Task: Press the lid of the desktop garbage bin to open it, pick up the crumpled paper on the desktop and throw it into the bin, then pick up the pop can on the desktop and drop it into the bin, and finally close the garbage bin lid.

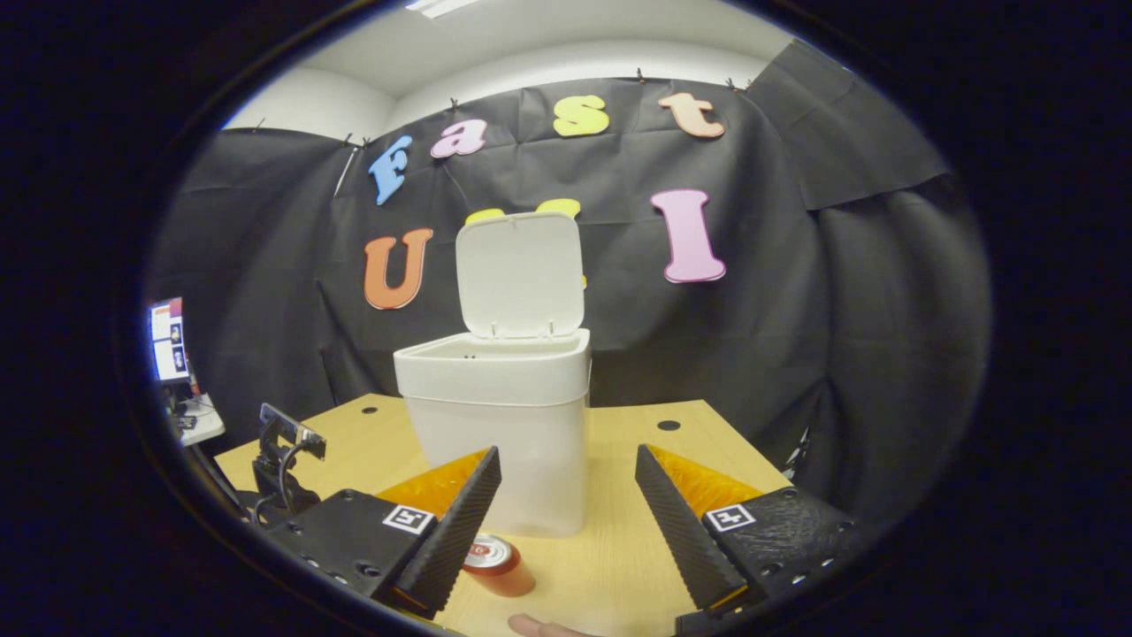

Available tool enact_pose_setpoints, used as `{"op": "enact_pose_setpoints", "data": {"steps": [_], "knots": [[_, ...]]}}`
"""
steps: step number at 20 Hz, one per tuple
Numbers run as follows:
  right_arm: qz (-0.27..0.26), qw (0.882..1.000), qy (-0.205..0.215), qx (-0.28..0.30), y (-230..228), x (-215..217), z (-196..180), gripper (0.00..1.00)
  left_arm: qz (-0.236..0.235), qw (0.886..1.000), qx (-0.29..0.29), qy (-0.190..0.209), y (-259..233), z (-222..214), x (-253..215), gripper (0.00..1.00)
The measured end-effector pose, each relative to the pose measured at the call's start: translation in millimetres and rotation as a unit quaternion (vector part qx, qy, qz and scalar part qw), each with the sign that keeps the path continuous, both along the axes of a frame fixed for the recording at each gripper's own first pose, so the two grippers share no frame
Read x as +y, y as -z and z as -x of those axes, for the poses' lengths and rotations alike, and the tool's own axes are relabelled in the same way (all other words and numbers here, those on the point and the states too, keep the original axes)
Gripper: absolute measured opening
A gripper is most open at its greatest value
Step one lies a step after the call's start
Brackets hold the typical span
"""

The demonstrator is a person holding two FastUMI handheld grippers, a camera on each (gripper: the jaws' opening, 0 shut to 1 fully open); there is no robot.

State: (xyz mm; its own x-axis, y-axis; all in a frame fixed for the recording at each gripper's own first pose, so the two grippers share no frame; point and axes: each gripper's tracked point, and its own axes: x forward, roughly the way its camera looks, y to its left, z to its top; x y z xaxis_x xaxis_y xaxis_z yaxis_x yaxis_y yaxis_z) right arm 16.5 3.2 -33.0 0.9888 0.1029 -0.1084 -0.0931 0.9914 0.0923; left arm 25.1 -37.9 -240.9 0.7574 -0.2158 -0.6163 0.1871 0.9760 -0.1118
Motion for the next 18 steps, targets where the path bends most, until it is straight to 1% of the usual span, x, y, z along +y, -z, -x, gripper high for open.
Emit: {"op": "enact_pose_setpoints", "data": {"steps": [1,2,3,4,5,6,7,12,13,14,15,16,18], "knots": [[0.003,1.000,-0.001,0.001,0,2,1,0.95,0.005,1.000,0.003,0.001,3,-1,3,0.92],[0.006,1.000,-0.004,0.001,1,5,2,0.95,0.010,1.000,0.010,0.003,7,-1,4,0.88],[0.011,1.000,-0.006,0.001,2,8,2,0.95,0.016,1.000,0.023,0.005,14,0,2,0.87],[0.016,1.000,-0.007,0.001,3,10,2,0.95,0.015,1.000,0.016,0.003,10,-1,2,0.83],[0.020,1.000,-0.004,0.000,3,10,2,0.95,0.014,1.000,0.016,0.003,12,-3,0,0.82],[0.022,1.000,-0.002,-0.001,4,9,2,0.95,0.012,1.000,0.017,0.003,12,-2,2,0.76],[0.024,1.000,-0.001,0.001,5,10,1,0.95,0.012,1.000,0.013,0.004,14,-6,2,0.74],[0.044,0.999,-0.009,0.013,19,28,2,0.96,0.012,1.000,-0.007,0.001,11,-14,8,0.55],[0.045,0.999,-0.013,0.017,23,35,3,0.95,0.012,1.000,-0.011,-0.001,11,-15,10,0.52],[0.046,0.999,-0.018,0.023,28,42,4,0.95,0.011,1.000,-0.016,-0.004,10,-18,11,0.53],[0.048,0.998,-0.026,0.030,34,51,5,0.96,0.009,1.000,-0.021,-0.005,8,-17,12,0.44],[0.048,0.998,-0.035,0.037,41,60,7,0.96,0.006,1.000,-0.028,-0.005,6,-18,13,0.40],[0.051,0.996,-0.045,0.053,55,74,9,0.96,-0.006,0.999,-0.046,-0.007,0,-20,16,0.37]]}}
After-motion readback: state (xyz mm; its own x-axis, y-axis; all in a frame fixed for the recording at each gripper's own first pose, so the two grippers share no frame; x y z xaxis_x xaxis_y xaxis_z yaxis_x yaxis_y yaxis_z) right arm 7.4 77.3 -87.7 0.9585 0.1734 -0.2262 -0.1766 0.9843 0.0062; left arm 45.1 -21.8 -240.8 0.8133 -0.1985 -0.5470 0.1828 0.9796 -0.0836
